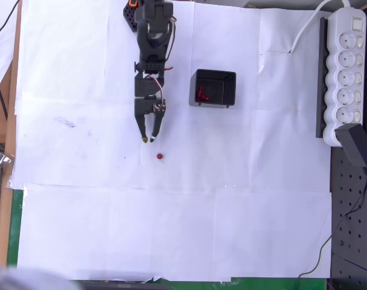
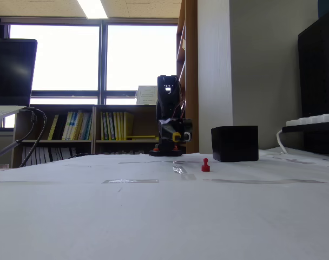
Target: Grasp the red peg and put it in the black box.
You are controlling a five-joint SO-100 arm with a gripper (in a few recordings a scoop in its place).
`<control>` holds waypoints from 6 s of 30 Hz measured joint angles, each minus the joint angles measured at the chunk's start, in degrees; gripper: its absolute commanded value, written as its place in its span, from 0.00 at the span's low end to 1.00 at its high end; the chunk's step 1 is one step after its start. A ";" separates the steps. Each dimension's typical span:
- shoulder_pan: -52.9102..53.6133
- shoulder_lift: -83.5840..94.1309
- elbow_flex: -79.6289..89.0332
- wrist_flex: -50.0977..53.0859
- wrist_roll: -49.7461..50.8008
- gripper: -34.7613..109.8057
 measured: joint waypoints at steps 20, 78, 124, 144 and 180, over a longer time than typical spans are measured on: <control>-2.29 9.14 5.45 -0.53 3.52 0.49; -1.32 23.55 29.88 9.84 2.46 0.49; -1.85 22.50 29.44 11.43 -0.53 0.24; 1.23 -2.81 44.38 79.98 13.01 0.24; -25.84 -36.30 63.37 157.68 28.56 0.24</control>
